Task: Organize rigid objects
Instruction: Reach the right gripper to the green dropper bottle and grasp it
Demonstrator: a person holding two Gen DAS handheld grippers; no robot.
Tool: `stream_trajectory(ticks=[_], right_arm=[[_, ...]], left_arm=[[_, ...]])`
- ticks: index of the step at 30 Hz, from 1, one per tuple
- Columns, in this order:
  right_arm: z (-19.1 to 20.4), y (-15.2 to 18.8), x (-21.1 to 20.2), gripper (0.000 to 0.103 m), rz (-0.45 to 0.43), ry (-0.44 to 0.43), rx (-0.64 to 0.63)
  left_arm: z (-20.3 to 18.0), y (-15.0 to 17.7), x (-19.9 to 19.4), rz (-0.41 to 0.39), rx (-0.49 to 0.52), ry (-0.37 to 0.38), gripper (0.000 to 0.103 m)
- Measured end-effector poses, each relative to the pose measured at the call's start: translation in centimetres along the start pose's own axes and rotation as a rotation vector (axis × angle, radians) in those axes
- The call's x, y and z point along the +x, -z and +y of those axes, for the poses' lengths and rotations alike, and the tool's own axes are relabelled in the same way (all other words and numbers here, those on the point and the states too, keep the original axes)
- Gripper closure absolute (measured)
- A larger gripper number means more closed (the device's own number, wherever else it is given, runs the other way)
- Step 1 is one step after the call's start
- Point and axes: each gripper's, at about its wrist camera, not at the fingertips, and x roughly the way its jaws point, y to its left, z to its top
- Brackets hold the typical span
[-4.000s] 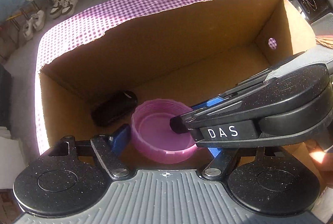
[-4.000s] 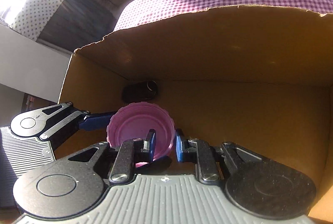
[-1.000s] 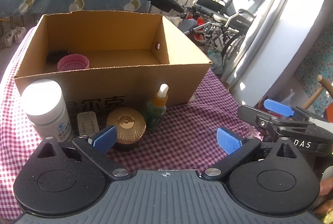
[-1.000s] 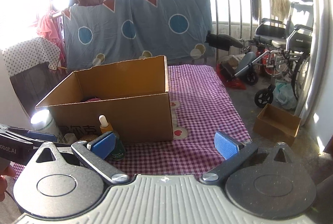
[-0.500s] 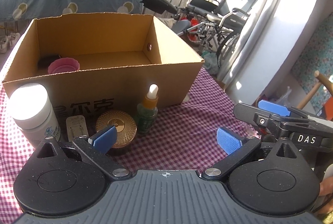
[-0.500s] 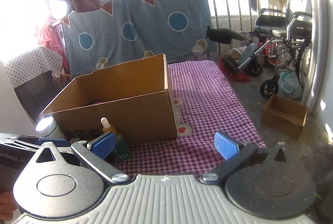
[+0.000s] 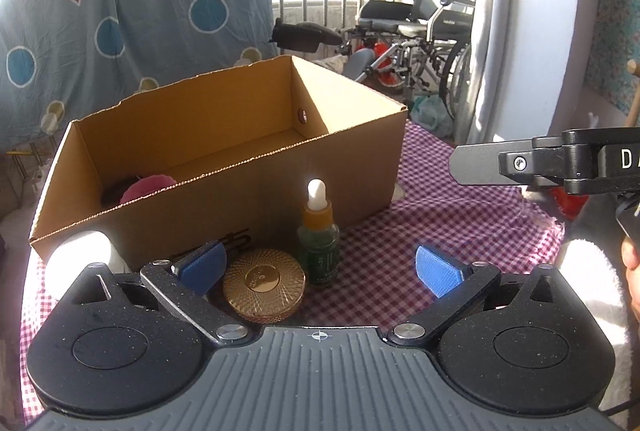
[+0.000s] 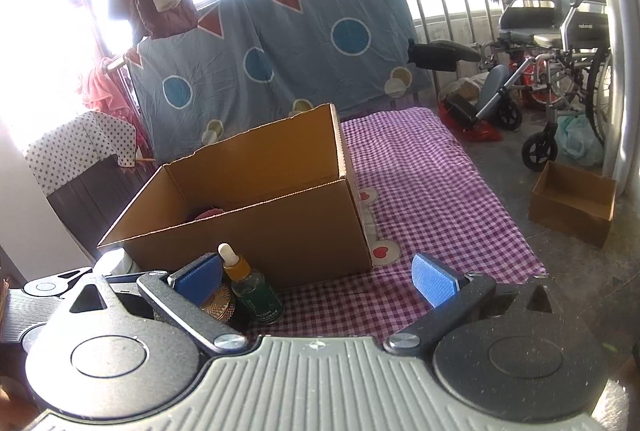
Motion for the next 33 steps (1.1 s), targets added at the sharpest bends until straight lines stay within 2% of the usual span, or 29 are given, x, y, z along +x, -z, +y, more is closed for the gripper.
stream_trajectory(ticks=[2,6,10,11,13,18,24,29,33], right_arm=[[0.9,-0.1,0.8,0.002,0.012,-0.02,-0.019],[2.4,-0.7,3.1,0.008,0.055,-0.057,-0.055],[3.4,-1.2,5.7,0.022,0.102,-0.078,-0.093],[3.6,-1.2,6.2,0.024,0.113,-0.081,-0.099],[3.9,-1.2,7.0,0.028,0.133,-0.088,-0.108],[4.0,-1.1,8.4,0.038,0.173,-0.106,-0.109],[3.1,-1.0,9.4,0.051,0.204,-0.139,-0.045],[1.9,-0.9,9.7,0.071,0.215,-0.201,0.021],[1.6,-0.8,9.4,0.078,0.204,-0.206,0.026]], left_arm=[[-0.3,0.1,0.4,-0.016,0.044,-0.034,0.004],[-0.6,0.2,1.2,-0.034,0.077,-0.029,0.01],[-0.5,-0.1,1.9,-0.041,0.079,-0.013,0.027],[-0.4,-0.2,2.1,-0.041,0.078,-0.007,0.029],[-0.4,-0.3,2.4,-0.037,0.078,0.004,0.039],[0.2,-0.6,3.3,-0.018,0.054,0.032,0.05],[0.5,-0.5,4.0,0.012,0.026,0.044,0.071],[0.5,-0.5,4.1,0.022,-0.008,0.058,0.072],[0.5,-0.6,4.0,0.022,-0.042,0.065,0.072]])
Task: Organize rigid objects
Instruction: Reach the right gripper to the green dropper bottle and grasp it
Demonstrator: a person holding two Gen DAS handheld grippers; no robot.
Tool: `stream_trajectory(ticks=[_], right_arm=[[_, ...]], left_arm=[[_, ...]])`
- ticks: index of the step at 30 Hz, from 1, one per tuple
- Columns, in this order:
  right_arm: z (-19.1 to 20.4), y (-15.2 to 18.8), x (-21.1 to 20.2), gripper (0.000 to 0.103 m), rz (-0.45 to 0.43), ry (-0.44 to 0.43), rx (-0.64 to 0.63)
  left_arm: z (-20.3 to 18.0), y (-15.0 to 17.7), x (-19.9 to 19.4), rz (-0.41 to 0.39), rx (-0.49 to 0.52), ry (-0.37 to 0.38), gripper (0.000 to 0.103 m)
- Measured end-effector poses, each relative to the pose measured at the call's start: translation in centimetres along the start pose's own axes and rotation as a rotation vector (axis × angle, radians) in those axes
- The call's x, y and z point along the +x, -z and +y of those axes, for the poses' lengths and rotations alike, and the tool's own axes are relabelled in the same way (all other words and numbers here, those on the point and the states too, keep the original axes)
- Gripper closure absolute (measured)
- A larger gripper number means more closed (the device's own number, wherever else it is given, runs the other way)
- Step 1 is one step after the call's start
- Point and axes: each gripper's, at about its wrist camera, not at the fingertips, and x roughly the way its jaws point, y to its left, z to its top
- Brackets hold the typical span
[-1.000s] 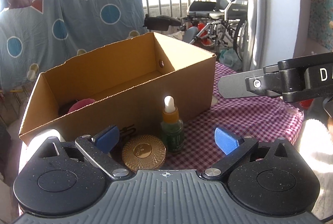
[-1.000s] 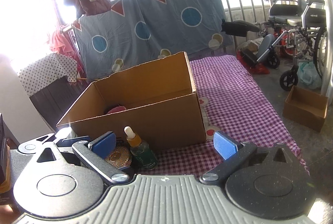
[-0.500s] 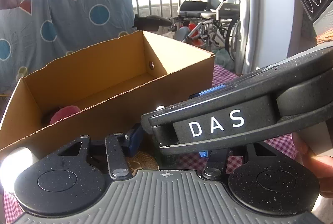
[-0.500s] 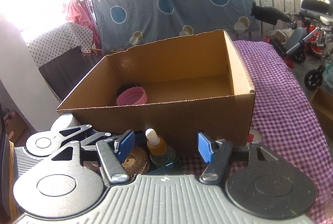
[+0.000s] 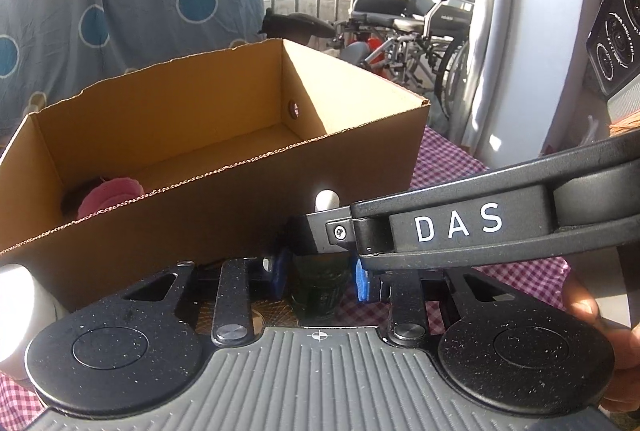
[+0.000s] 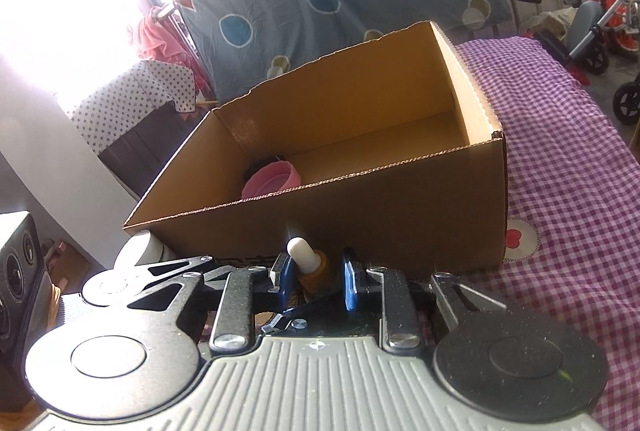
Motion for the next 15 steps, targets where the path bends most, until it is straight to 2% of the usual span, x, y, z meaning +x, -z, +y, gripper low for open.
stream_trajectory(ticks=[5,11,15], right_arm=[[-0.3,0.3,-1.3,0.078,-0.007,0.02,-0.007],[-1.0,0.9,-3.6,0.078,-0.03,0.056,0.004],[-2.0,1.6,-3.8,0.078,-0.028,0.047,0.032]], left_arm=[[-0.5,-0.3,0.0,0.014,-0.047,0.056,0.072],[-1.9,-0.4,-0.2,0.016,-0.033,0.11,0.072],[-2.3,0.0,0.2,0.036,-0.015,0.116,0.071]])
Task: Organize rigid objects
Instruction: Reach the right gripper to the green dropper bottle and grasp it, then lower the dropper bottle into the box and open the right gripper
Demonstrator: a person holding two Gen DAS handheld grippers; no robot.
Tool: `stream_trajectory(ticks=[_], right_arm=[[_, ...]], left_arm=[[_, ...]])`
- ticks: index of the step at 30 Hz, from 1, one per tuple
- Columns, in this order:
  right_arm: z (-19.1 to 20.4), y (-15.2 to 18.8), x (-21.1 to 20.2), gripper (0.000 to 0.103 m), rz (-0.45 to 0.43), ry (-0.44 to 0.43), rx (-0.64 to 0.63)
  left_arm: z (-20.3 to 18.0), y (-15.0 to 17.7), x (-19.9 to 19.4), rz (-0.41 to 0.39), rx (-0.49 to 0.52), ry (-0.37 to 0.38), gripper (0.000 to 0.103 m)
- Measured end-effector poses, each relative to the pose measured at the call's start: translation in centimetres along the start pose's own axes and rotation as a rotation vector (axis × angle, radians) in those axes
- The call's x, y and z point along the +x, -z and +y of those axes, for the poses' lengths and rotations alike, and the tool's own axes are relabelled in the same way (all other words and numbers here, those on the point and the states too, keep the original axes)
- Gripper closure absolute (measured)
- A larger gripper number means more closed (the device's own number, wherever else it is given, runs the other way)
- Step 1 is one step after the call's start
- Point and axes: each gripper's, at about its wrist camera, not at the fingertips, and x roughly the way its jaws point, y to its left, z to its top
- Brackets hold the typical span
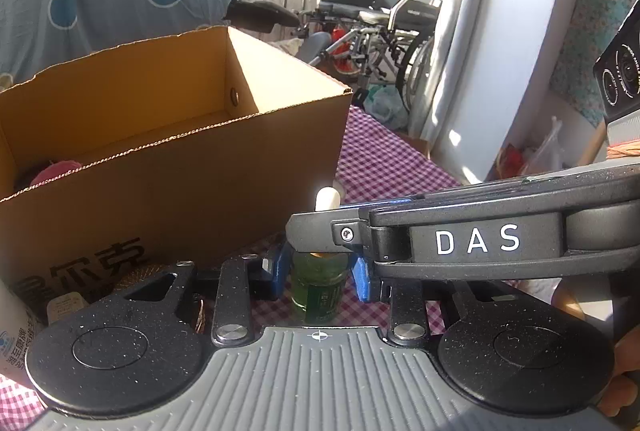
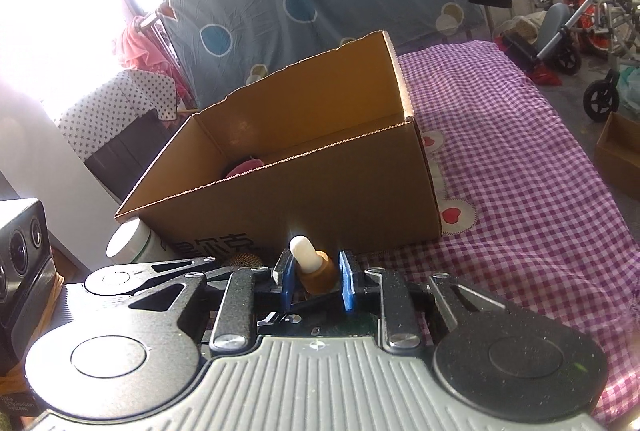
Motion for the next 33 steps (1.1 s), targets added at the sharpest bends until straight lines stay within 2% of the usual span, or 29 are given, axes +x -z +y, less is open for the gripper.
stream_trajectory(ticks=[8,15,22,28,33], right_arm=[[-0.6,0.1,-0.1,0.078,-0.005,-0.011,0.012],[-0.7,0.1,-0.2,0.078,-0.006,-0.013,0.021],[1.5,-0.9,-2.6,0.078,-0.053,-0.025,-0.047],[4.8,-4.2,-5.1,0.078,-0.113,-0.095,-0.14],[7.5,-9.5,-5.0,0.078,-0.119,-0.181,-0.221]], left_arm=[[-0.1,0.6,1.5,0.055,0.03,-0.019,0.068],[-0.3,0.8,2.0,0.044,0.014,-0.018,0.07],[-1.0,-0.2,-0.9,-0.018,0.023,-0.022,0.071],[-0.6,-3.2,-5.2,-0.103,0.021,-0.051,0.071],[1.6,-7.2,-7.5,-0.145,-0.007,-0.075,0.071]])
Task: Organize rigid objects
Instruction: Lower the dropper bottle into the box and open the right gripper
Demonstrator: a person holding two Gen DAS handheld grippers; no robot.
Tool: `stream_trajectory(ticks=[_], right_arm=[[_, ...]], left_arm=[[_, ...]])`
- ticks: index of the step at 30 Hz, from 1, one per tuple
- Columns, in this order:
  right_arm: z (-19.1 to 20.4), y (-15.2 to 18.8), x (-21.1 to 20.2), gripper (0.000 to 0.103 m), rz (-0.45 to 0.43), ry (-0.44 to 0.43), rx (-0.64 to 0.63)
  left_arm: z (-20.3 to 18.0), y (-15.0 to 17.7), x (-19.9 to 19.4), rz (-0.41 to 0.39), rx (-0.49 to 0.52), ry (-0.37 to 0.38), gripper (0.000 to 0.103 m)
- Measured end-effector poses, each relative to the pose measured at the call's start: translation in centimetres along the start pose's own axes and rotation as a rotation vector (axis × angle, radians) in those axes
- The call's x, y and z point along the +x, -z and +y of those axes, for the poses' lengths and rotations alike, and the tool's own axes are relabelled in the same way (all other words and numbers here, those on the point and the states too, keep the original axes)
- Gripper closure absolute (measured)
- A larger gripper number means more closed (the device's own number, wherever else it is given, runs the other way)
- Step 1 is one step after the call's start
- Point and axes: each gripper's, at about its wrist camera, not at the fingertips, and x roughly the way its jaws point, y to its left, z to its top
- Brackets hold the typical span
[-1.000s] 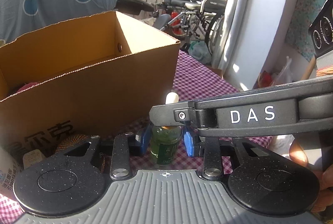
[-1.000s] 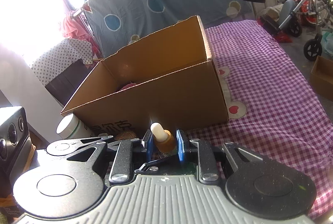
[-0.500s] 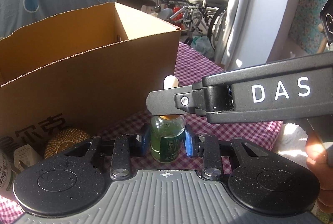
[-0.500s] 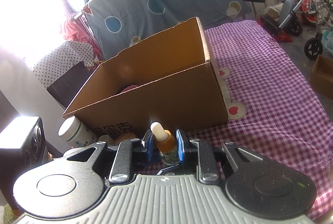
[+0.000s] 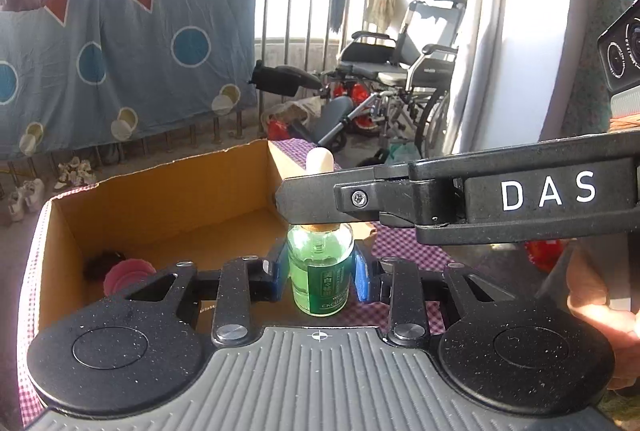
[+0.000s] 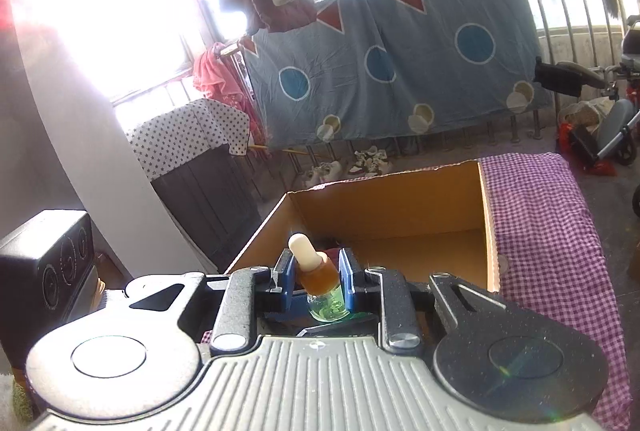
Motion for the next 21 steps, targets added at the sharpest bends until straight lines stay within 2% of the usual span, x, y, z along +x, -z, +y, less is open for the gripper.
stream_trajectory(ticks=[4,8,13,21], right_arm=[[-0.4,-4.3,3.5,0.078,0.049,-0.051,-0.025],[-2.1,-7.0,9.0,0.078,0.146,-0.077,0.006],[-5.2,-7.6,15.7,0.078,0.262,-0.085,0.078],[-9.4,-7.3,23.4,0.077,0.366,-0.102,0.136]], left_arm=[[3.0,-3.2,1.4,0.026,-0.061,-0.006,0.071],[5.8,-5.0,4.8,0.107,-0.111,-0.037,0.071],[9.3,-4.7,9.2,0.234,-0.214,-0.059,0.071],[13.6,-3.9,14.1,0.35,-0.325,-0.109,0.071]])
